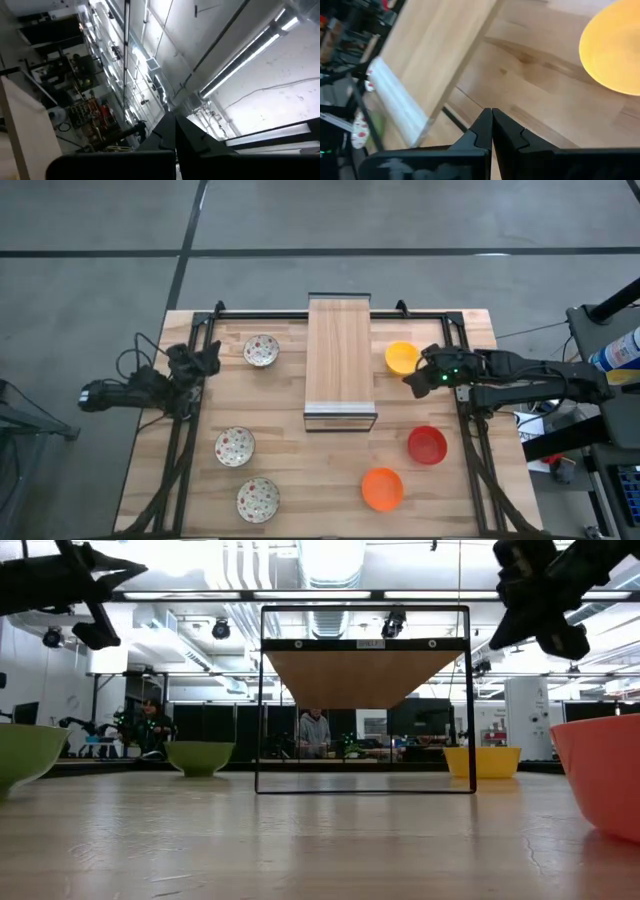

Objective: Pick & Place Mini bowls
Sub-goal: Put the top white patterned bowl on the shelf

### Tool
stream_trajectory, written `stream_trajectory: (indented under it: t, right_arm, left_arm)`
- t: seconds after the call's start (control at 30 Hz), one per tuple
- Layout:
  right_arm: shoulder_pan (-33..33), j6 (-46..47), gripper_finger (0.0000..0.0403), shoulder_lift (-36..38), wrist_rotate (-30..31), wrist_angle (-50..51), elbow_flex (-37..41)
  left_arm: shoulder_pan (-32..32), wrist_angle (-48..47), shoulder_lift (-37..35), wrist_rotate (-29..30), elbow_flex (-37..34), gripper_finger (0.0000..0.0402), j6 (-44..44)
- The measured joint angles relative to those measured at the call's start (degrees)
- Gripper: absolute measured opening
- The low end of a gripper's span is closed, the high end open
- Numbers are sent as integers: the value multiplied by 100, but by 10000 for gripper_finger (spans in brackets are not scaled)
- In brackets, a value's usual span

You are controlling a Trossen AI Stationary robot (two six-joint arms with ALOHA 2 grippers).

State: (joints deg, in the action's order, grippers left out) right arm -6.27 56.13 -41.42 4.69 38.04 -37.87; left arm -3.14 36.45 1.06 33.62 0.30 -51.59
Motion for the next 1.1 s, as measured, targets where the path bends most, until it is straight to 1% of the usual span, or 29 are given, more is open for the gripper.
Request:
stream_trajectory:
  t: [0.1,0.23,0.33,0.43,0.6,0.67,0.73,0.87,0.97,1.1]
  right_arm:
    - [-1,-64,9,-203,0,-17,2]
    - [-1,-74,9,-427,0,-104,2]
    - [-1,-87,9,-518,0,-135,2]
    - [-1,-87,9,-556,0,-145,2]
    - [-1,-94,9,-556,0,-197,2]
    - [-1,-162,9,-554,0,-258,2]
    - [-1,-222,9,-554,9,-292,2]
    - [-1,-224,9,-554,131,-307,2]
    - [-1,-220,9,-552,131,-329,2]
    - [-1,-220,9,-549,133,-432,2]
  left_arm:
    - [0,-254,163,-139,30,9,-256]
    - [-2,-1309,599,-451,430,48,-489]
    - [1,-1969,988,-472,883,90,-480]
    - [2,-2890,1344,-432,1422,130,-217]
    - [67,-4906,2098,-396,2575,173,304]
    - [115,-5537,2444,-392,2997,181,686]
    - [153,-5866,2787,-381,3358,183,1146]
    - [193,-5996,3557,-394,3834,183,2161]
    - [226,-6125,4146,-420,4109,183,2736]
    - [362,-6820,4853,-439,4383,183,3191]
